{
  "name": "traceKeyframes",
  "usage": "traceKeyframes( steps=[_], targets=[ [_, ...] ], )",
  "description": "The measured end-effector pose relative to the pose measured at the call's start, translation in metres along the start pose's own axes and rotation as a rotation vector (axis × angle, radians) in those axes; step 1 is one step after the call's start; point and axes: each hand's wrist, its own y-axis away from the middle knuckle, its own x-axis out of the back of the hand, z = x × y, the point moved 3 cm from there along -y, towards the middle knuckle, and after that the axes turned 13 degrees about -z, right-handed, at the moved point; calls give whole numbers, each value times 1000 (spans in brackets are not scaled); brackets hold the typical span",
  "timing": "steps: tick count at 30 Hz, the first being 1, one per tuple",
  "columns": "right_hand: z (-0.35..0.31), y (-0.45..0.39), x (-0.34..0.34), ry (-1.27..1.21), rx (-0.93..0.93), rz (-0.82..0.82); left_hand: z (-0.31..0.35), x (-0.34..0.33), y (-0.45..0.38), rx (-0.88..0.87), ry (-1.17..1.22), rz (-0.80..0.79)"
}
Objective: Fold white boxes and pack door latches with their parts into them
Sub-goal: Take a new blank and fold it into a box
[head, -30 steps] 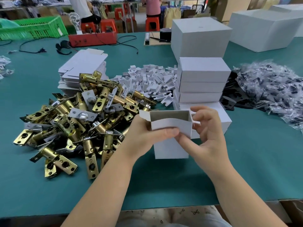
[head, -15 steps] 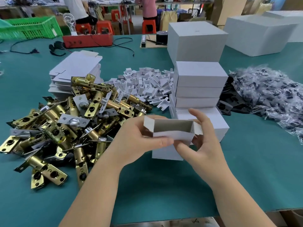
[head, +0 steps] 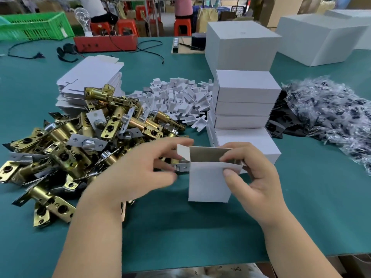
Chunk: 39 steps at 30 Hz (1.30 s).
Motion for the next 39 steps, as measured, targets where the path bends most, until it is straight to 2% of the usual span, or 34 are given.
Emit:
traceKeyframes(
  steps=[3, 4, 5, 8, 12, 18, 23, 25, 27, 29, 32, 35, 37, 39],
  targets=[
    [1, 1, -1, 35, 19, 8, -2, 19, 6, 159, -115, 397],
    [1, 1, -1, 31, 18, 9, 1, 21, 2, 247, -261, 486],
    [1, 1, -1, 26, 16, 10, 4, 21, -4, 343, -428, 507],
    [2, -1, -2, 22, 21, 21, 8, 15, -25, 543, -674, 353],
    [2, 0, -4, 22, 20, 11, 14, 11, -41, 734, -843, 285],
    [2, 0, -4, 21, 13, 11, 6, 6, -57, 703, -941, 344],
    [0, -1, -5, 24, 20, 12, 0, 10, -62, 659, -895, 395],
    [0, 0, -5, 27, 20, 9, 1, 13, -59, 606, -875, 443],
    [1, 0, -5, 31, 15, 12, 10, 21, -50, 481, -863, 553],
    [1, 1, -5, 21, 2, 8, 27, 29, -38, 238, -882, 651],
    [1, 4, -6, -76, -65, 18, 60, 35, -16, -192, -827, 701],
    [0, 5, -7, -118, -87, 40, 86, 28, 0, -425, -915, 613],
    [0, 4, -6, -109, -87, 44, 94, 20, 4, -470, -1082, 496],
    [0, 4, -6, -94, -82, 44, 95, 12, 3, -441, -1239, 412]
  ],
)
